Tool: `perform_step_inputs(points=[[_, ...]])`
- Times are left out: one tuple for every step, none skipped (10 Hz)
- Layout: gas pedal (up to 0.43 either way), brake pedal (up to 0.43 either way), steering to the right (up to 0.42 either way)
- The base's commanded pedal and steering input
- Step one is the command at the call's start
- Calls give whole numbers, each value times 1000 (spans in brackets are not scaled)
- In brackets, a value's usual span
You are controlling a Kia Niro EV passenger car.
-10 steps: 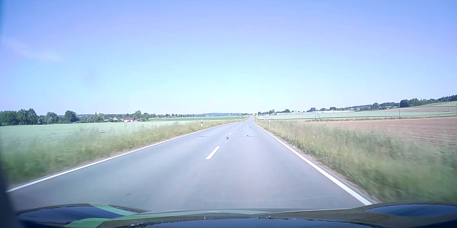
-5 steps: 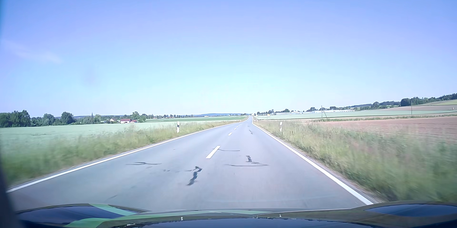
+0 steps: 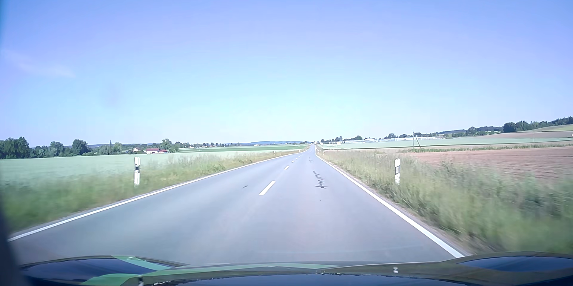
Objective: Follow the waypoints while adhering to traffic rules and regulations
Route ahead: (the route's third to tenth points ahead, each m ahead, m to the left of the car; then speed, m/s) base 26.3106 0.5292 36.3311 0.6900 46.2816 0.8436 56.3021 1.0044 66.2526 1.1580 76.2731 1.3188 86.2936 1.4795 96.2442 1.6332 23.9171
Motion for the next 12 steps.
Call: perform_step_inputs(points=[[189, 0, 0], [189, 0, -1], [189, 0, -1], [189, 0, -2], [177, 0, -2], [169, 0, -2], [157, 0, -2], [157, 0, -2], [157, 0, -2], [157, 0, -2], [157, 0, -2], [157, 0, -2]])
